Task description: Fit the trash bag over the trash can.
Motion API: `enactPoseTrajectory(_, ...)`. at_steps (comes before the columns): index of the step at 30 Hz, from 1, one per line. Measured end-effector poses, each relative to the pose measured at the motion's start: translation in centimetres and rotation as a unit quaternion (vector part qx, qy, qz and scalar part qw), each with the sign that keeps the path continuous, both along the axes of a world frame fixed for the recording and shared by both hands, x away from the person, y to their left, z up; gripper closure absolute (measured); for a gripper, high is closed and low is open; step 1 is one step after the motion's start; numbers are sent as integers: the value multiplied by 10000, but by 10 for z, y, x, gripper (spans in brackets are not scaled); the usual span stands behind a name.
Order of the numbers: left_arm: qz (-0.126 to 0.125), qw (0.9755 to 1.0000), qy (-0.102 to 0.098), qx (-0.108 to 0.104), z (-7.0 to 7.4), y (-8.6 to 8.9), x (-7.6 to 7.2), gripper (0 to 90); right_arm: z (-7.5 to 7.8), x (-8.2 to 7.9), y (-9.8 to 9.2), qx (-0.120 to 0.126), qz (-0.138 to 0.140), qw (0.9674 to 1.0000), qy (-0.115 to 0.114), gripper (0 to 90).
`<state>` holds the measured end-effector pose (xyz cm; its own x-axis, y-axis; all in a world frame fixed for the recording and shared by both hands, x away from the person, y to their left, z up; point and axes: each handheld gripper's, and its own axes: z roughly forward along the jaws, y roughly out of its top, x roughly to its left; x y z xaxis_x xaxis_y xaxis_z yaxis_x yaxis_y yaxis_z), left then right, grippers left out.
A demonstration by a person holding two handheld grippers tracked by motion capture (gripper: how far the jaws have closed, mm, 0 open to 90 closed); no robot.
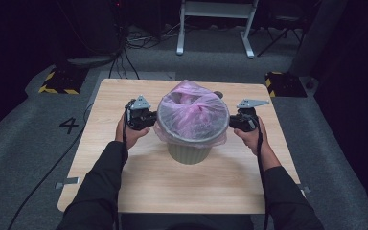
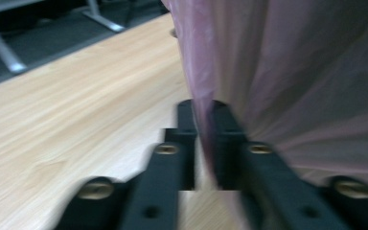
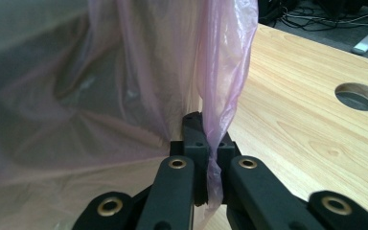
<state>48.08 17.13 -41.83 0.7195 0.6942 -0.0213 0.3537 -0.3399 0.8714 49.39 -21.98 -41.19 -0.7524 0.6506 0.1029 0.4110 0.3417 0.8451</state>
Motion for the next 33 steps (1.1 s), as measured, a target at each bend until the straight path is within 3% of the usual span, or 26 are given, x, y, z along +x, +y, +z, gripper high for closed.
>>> enactPoseTrajectory(3, 44, 9999, -121, -68, 3, 9, -10, 627, 1, -4, -4, -10, -42, 10000, -54, 898)
enactPoseTrajectory(5, 21, 10000, 40, 2, 7, 14, -15, 453, 4, -5, -8, -119, -166, 9997, -125, 832)
enactPoseTrajectory(8, -66, 9997, -193, 109, 13, 25, -33, 396, 10, -7, -15, -99, -308, 9993, -183, 724)
enactPoseTrajectory(9, -19, 9996, -241, 168, 15, 27, -38, 354, 17, -11, -19, -189, -369, 9986, -325, 647)
enactPoseTrajectory(13, 5, 9992, -365, 147, 21, 33, -57, 269, 31, -16, -29, -340, -470, 9969, -523, 557)
enactPoseTrajectory(20, -467, 9973, -565, 18, 27, 16, -93, 204, 56, -24, -48, -173, -602, 9944, -847, 413)
enactPoseTrajectory(24, -577, 9957, -689, 240, 26, -3, -100, 201, 72, -24, -49, -65, -464, 9934, -1047, 365)
enactPoseTrajectory(27, -695, 9957, -599, 142, 22, -11, -99, 252, 86, -19, -36, -68, -294, 9923, -1197, 345)
enactPoseTrajectory(30, -662, 9959, -596, 162, 14, -16, -99, 260, 96, -12, -17, -163, -82, 9918, -1264, 343)
enactPoseTrajectory(33, -561, 9955, -715, 282, 10, -21, -101, 294, 99, -1, 3, -340, 105, 9931, -1117, 349)
